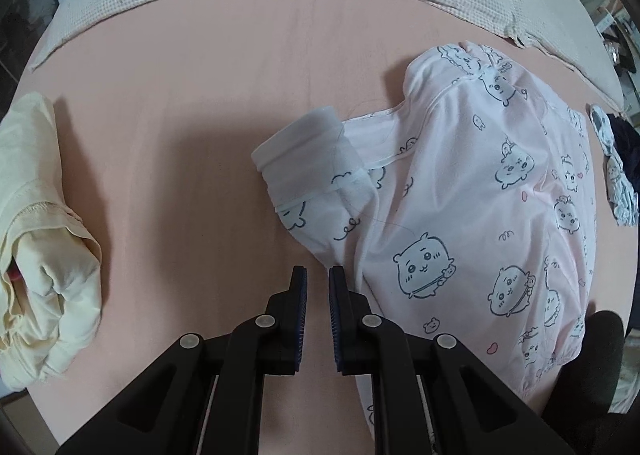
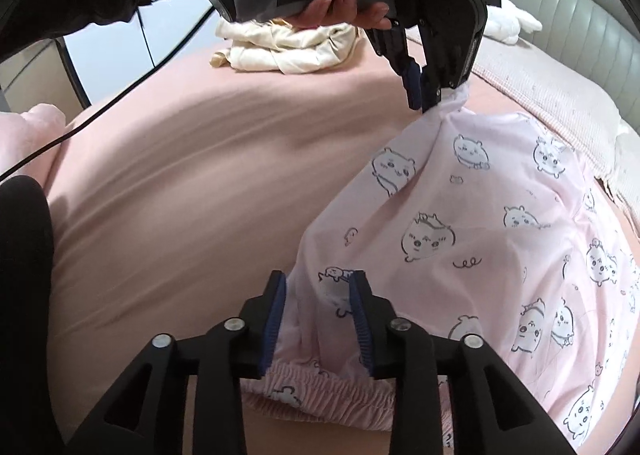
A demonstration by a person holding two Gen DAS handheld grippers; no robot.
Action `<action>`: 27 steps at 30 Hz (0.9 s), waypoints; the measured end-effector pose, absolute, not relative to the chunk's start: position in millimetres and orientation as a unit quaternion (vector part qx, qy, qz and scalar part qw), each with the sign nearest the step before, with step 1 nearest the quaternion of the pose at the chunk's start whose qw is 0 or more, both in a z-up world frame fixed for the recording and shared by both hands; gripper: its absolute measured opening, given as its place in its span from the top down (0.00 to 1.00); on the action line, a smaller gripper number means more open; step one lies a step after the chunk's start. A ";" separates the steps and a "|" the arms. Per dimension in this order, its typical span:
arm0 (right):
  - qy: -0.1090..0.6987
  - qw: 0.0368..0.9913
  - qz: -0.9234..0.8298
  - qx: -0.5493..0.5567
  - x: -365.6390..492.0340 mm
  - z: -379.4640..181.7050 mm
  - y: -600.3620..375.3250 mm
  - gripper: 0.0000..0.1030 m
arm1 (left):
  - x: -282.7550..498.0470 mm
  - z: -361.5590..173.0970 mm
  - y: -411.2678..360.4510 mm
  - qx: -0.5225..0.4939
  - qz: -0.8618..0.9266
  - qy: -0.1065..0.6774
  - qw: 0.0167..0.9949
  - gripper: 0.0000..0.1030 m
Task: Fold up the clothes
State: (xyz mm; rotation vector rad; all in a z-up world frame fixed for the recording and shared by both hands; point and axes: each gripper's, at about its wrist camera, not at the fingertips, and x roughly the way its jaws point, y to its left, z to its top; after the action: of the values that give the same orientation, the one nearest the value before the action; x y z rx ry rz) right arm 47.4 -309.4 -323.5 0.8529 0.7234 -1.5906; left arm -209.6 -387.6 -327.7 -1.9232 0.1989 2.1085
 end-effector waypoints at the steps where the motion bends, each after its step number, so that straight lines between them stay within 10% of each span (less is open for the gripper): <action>1: 0.307 0.561 -0.678 0.363 46.7 -323.8 -309.8 0.64 | -212.0 -329.0 -388.1 -0.666 0.730 0.064 0.138 0.91; 24: 0.307 0.564 -0.685 0.343 43.9 -330.1 -335.6 0.64 | -265.7 -365.2 -368.2 -0.686 0.709 0.030 0.161 0.89; 27: 0.309 0.570 -0.678 0.346 44.5 -333.0 -341.7 0.79 | -265.6 -369.0 -367.3 -0.674 0.719 0.032 0.168 0.89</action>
State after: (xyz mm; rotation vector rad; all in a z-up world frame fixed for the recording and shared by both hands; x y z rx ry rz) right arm 44.5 -341.7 -333.0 0.8124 0.7248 -1.5911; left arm -265.6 -367.3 -369.0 -1.9162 0.0922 2.0444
